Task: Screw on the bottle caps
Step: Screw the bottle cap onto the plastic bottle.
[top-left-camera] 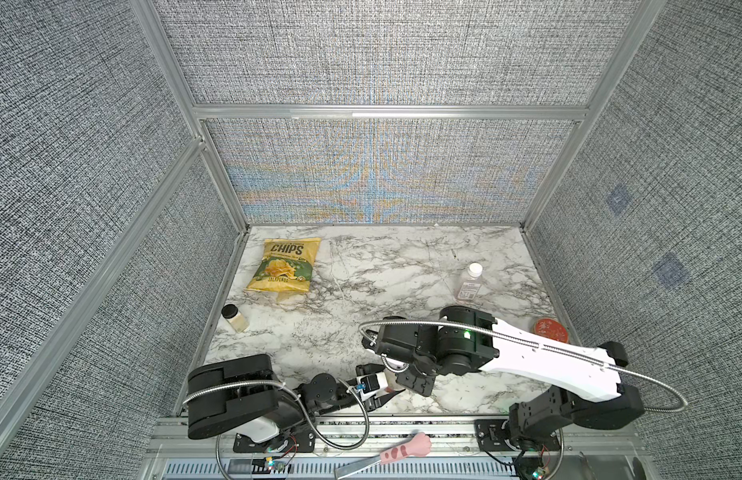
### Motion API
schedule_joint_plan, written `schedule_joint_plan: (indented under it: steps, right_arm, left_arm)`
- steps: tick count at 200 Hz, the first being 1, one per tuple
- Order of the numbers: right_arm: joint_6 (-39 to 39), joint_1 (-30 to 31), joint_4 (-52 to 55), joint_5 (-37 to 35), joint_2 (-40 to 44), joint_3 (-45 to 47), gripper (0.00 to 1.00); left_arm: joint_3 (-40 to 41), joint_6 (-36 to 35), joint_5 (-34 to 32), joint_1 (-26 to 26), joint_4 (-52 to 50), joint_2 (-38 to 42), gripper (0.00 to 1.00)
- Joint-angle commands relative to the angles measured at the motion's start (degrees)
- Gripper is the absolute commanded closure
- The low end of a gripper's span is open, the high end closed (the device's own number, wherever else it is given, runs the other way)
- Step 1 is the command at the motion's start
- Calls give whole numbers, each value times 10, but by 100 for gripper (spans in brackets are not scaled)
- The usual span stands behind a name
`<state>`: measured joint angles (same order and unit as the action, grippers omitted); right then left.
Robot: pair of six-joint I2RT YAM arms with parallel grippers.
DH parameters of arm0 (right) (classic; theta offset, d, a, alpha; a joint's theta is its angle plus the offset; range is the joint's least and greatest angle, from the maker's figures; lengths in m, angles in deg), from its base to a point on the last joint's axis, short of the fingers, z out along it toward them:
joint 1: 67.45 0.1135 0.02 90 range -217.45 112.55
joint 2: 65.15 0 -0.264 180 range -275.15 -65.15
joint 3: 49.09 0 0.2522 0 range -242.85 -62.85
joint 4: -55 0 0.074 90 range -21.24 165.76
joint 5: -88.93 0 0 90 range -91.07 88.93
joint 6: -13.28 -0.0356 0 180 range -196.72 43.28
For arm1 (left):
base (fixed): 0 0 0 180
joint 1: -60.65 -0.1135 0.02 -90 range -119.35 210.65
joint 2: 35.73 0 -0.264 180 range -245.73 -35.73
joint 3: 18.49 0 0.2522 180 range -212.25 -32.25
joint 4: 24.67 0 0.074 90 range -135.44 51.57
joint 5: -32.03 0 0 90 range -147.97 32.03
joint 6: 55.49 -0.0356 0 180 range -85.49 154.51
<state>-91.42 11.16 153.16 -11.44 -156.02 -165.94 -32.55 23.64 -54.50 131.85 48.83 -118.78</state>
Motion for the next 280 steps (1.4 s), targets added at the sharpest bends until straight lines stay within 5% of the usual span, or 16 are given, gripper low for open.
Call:
schedule_joint_plan:
  steps: [1, 109, 210, 280]
  right_arm:
    - [-28, -5, 22, -69, -14, -12, 71]
    - [-115, -37, 48, -72, -76, -91, 71]
    - [-159, -59, 48, -78, -94, -123, 70]
    - [-187, -70, 48, -93, -96, -136, 63]
  left_arm:
    - [3, 9, 8, 1, 61, 14, 46]
    - [-23, 6, -85, 10, 61, 54, 47]
    - [-88, -81, -276, 53, 62, -2, 48]
    - [-106, -75, -297, 58, 62, -16, 48]
